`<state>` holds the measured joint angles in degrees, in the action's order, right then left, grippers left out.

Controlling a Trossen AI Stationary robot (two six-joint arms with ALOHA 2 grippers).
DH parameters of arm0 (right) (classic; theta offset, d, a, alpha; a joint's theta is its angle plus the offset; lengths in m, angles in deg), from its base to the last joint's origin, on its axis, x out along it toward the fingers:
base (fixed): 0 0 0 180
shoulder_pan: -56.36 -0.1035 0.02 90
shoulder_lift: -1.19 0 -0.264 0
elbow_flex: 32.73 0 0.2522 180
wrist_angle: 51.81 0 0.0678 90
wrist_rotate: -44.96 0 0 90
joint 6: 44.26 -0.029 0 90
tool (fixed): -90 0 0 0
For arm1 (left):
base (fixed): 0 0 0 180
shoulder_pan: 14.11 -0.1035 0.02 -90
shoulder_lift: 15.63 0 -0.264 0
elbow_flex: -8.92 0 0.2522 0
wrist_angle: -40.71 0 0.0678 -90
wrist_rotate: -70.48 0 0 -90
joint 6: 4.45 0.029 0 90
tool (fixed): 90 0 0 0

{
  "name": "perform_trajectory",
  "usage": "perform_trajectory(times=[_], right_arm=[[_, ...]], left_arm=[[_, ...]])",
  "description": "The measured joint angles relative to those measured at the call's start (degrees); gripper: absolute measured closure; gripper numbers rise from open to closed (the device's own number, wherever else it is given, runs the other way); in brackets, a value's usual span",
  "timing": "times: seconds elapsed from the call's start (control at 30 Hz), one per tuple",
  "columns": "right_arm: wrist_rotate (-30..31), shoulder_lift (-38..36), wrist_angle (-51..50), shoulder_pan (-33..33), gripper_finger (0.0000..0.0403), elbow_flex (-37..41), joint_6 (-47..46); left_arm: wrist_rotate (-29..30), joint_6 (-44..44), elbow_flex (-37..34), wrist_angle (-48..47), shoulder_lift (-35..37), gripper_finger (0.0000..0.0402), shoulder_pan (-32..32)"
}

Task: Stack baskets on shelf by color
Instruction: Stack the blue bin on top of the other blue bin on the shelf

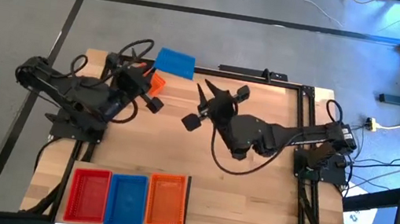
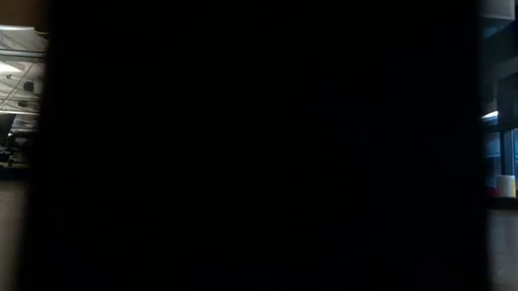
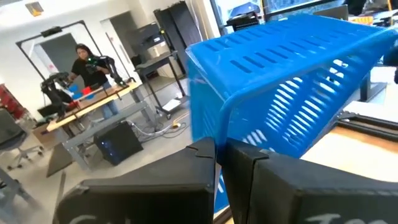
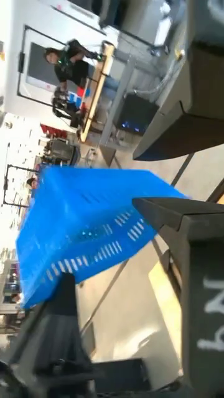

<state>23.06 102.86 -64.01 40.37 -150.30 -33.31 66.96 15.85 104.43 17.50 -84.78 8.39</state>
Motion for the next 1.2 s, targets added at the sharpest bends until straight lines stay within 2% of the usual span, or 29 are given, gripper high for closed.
perform_trajectory(times=[0.17, 0.3, 0.43, 0.6, 0.77, 0.93, 1.0, 1.07, 1.2], right_arm=[[6.9, -0.3, -0.2, -3.2, 0.0297, -0.4, 8.6], [14.8, -0.4, 0.0, -6.3, 0.0297, -1.7, 16.7], [20.3, -0.5, -0.1, -8.5, 0.0297, -3.0, 22.4], [21.9, -0.5, -0.1, -10.0, 0.0297, -4.4, 28.3], [21.9, -0.5, -0.2, -10.2, 0.0297, -5.7, 28.5], [21.9, -0.5, -0.1, -10.2, 0.0297, -6.5, 28.5], [21.9, -0.5, 0.0, -10.2, 0.0297, -6.9, 28.5], [21.9, -0.5, 0.0, -10.2, 0.0297, -7.1, 28.2], [21.9, -0.5, 1.3, -10.2, 0.0297, -7.1, 28.1]], left_arm=[[3.6, 4.5, 3.6, 0.2, 0.0, 0.0401, 5.6], [3.6, 2.3, 8.2, 1.4, 0.1, 0.0401, 12.3], [3.6, -4.4, 11.9, 1.7, 0.1, 0.0401, 18.8], [3.6, -11.0, 12.9, 1.6, 0.0, 0.0401, 25.4], [3.6, -15.8, 12.2, 0.7, 0.1, 0.0401, 31.8], [3.3, -15.4, 11.9, -1.6, 2.1, 0.0401, 32.4], [3.7, -17.0, 12.0, -4.8, 4.2, 0.0402, 32.4], [3.6, -22.4, 12.1, -11.6, 5.9, 0.0401, 32.4], [3.2, -42.9, 12.0, -32.8, 8.3, 0.0401, 32.4]])
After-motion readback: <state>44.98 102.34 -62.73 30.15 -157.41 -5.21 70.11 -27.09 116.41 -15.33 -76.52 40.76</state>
